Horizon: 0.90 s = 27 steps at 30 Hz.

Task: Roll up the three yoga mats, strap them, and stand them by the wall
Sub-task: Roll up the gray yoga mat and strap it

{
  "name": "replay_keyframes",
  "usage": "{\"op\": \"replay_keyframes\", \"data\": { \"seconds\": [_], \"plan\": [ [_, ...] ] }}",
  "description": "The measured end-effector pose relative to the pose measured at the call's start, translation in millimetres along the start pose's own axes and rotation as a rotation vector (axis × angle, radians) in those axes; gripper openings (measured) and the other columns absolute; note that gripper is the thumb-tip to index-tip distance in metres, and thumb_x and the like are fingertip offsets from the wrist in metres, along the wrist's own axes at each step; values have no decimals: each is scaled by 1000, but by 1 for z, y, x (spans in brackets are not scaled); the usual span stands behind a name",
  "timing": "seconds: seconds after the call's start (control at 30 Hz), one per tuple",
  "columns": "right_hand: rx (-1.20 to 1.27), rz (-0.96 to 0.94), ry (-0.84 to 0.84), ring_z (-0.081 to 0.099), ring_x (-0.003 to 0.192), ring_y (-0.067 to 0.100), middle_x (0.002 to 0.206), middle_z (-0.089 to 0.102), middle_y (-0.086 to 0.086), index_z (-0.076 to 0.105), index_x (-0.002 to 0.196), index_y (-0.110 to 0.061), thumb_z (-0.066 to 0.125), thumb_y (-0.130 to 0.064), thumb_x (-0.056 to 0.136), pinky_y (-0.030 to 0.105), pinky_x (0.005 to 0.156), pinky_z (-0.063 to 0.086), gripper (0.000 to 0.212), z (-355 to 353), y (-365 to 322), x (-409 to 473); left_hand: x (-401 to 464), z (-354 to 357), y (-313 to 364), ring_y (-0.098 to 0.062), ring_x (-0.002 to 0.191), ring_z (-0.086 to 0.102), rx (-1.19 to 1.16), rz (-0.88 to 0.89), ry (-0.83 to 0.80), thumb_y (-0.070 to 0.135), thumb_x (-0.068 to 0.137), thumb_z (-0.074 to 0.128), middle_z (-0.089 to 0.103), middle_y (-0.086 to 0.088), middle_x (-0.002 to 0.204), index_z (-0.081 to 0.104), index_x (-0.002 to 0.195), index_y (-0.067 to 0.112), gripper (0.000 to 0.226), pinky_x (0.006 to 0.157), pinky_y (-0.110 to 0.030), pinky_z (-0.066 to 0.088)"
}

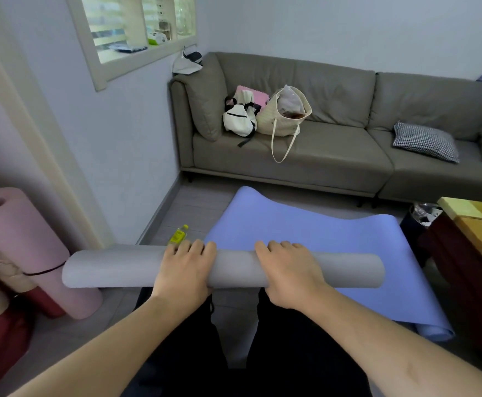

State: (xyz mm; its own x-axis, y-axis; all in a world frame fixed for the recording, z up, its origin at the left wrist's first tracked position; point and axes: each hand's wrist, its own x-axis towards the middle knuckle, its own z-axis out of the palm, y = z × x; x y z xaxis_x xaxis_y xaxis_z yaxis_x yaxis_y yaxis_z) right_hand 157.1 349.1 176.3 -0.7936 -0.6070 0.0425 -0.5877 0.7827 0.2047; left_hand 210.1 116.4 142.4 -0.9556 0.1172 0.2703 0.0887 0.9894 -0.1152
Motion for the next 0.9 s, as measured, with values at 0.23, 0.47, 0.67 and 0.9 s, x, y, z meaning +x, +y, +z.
{"op": "replay_keyframes", "data": {
  "seconds": [0.23,0.47,0.67,0.9],
  "plan": [
    [193,24,-299,58,82,27,94,56,-4,42,105,-27,75,-29,68,36,65,45,50,-6,-1,4,13,-23,-3,-24,108,63,-96,9,-397,47,66,79,62,5,116,48,114,27,60,87,-38,49],
    [40,-10,-40,55,94,29,110,51,4,44,121,-20,85,-44,67,42,75,44,72,19,-11,-13,31,-30,-9,-21,87,63,-150,13,-575,43,63,84,63,7,97,51,108,27,58,69,-33,49],
    [91,23,-136,62,98,31,112,58,3,45,122,-22,76,-28,72,38,72,40,59,19,-6,2,18,-5,0,-25,116,59,-48,14,-359,39,70,74,58,2,120,46,123,27,62,92,-40,44],
    [336,38,-424,61,86,20,95,58,-9,51,109,-29,82,-36,65,35,69,51,54,-3,15,34,18,13,-13,-26,109,60,7,-35,-201,41,65,77,63,2,113,53,118,26,61,97,-38,39]
  ]
}}
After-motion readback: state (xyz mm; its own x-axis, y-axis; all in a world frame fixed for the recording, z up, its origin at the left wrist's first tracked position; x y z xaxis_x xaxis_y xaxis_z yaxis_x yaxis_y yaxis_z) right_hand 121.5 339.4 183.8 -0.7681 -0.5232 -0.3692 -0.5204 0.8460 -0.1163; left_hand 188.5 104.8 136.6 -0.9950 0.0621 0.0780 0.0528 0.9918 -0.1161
